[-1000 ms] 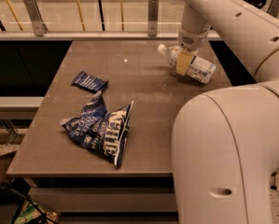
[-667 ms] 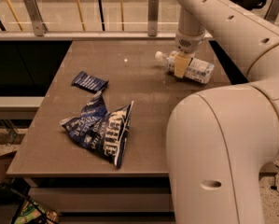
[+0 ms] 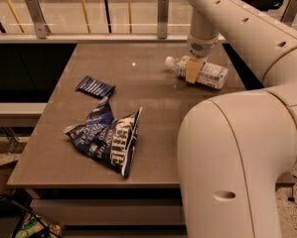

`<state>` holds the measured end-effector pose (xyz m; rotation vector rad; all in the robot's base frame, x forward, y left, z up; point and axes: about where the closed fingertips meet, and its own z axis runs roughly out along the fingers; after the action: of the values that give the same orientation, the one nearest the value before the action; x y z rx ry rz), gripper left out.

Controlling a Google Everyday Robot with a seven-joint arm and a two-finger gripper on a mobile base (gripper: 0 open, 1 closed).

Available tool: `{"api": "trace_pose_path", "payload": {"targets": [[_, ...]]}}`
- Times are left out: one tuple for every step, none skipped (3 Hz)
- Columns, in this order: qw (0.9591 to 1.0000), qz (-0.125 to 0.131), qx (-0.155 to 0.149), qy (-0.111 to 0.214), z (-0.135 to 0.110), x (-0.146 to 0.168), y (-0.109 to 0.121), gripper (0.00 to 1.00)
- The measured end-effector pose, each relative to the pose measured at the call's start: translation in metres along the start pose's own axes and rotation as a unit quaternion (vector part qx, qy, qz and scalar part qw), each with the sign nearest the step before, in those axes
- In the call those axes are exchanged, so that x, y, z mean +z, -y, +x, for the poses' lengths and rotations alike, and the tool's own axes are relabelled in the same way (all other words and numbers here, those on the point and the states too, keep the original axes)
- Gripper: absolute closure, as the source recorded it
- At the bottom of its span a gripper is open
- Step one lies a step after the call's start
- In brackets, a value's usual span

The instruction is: Knock blue plastic bottle over

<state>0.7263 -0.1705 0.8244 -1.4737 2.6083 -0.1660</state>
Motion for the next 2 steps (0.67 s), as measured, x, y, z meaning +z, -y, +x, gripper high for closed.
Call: {"api": "trace_pose_path", "payload": {"targets": [[1.0, 0.0, 0.0, 0.0, -0.0002, -0.0019, 0.0003, 0.37], [1.0, 0.0, 0.0, 0.0, -0.0009, -0.0002, 0.0007, 0.14]]}}
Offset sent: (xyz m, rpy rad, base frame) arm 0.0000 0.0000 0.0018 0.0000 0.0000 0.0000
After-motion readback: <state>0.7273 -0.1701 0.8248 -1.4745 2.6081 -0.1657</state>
